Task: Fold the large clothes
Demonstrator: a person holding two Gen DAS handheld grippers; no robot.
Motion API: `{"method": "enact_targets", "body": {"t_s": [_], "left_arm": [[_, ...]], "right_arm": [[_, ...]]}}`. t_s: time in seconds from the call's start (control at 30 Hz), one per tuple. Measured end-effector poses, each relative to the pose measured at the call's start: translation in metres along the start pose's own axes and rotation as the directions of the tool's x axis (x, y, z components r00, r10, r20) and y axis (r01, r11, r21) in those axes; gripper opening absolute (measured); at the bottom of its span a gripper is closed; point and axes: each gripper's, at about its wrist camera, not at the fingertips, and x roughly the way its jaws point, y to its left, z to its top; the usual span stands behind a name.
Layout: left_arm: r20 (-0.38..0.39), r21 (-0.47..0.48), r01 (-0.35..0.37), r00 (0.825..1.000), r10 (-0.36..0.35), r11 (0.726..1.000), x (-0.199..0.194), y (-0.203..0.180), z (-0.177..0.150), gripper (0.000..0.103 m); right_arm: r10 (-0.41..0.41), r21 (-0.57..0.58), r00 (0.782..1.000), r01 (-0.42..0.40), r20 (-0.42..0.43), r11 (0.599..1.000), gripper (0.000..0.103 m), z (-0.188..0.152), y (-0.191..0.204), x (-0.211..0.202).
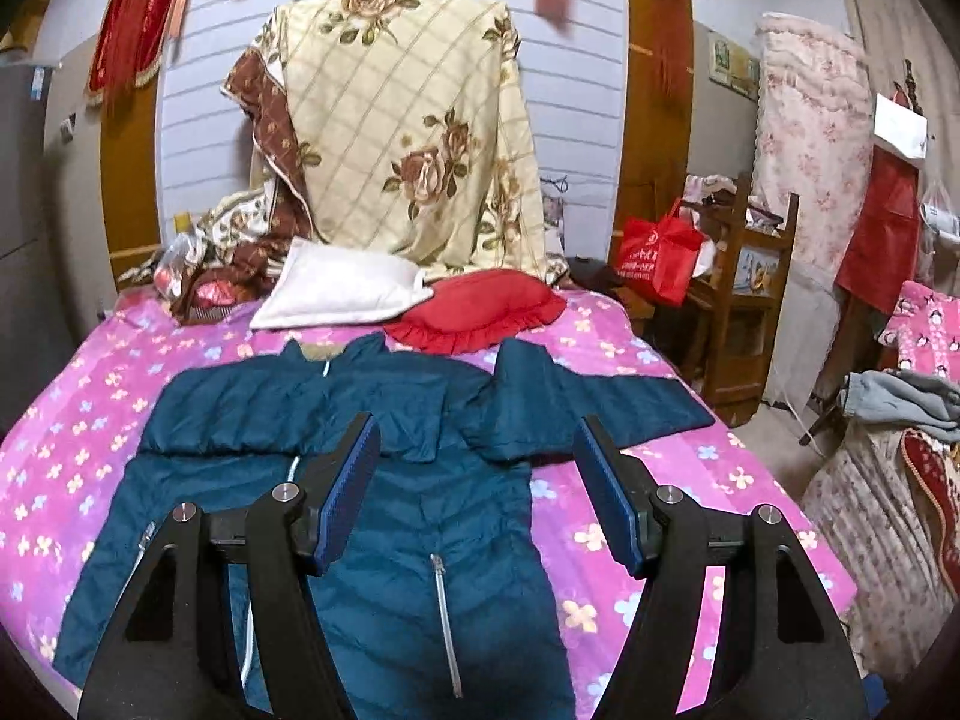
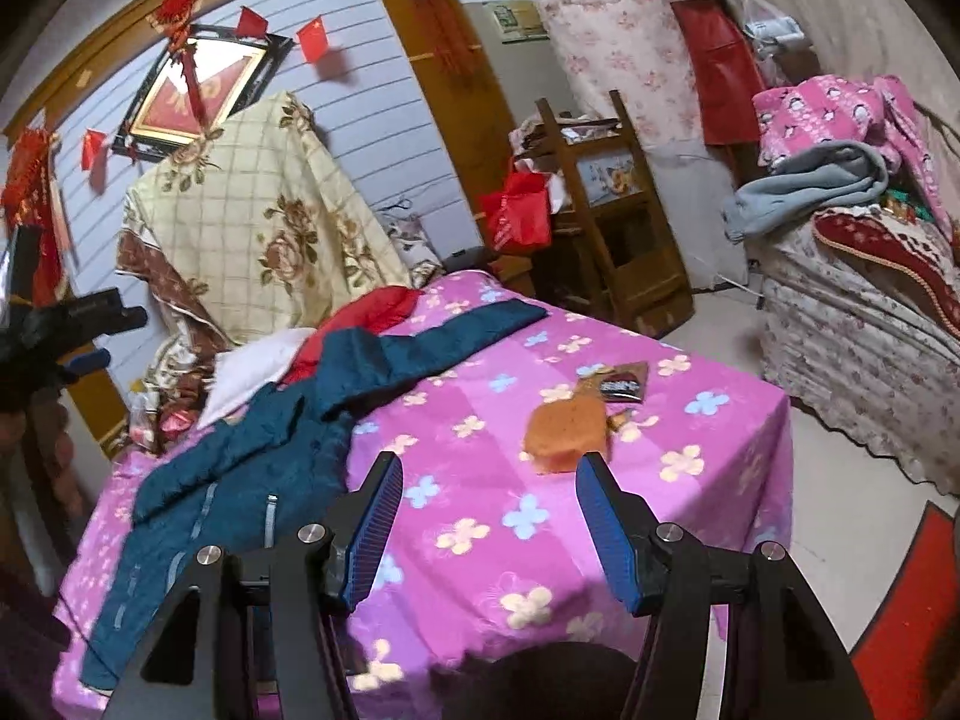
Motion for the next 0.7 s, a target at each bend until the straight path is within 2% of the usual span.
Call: {"method": "enact_targets", "body": {"t_s": [0.17,0.37,0.7], "left_arm": [[-0.019,-0.014,0.001,1.0,-0.001,1.0,0.009,0.002,-0.001,0.067],[-0.031,-0.047,0.037,0.999,-0.038,0.998,0.018,-0.002,-0.001,0.067],[-0.025,-0.079,0.08,0.996,-0.082,0.994,0.021,0.002,0.006,0.067]], "right_arm": [[0.007,-0.041,1.0,-0.007,-0.002,0.999,0.058,0.01,0.016,-0.006],[-0.036,-0.102,0.999,0.036,0.003,0.994,0.058,0.018,0.032,-0.013],[-0.082,-0.057,0.997,0.082,-0.005,0.995,0.061,0.019,0.029,-0.018]]}}
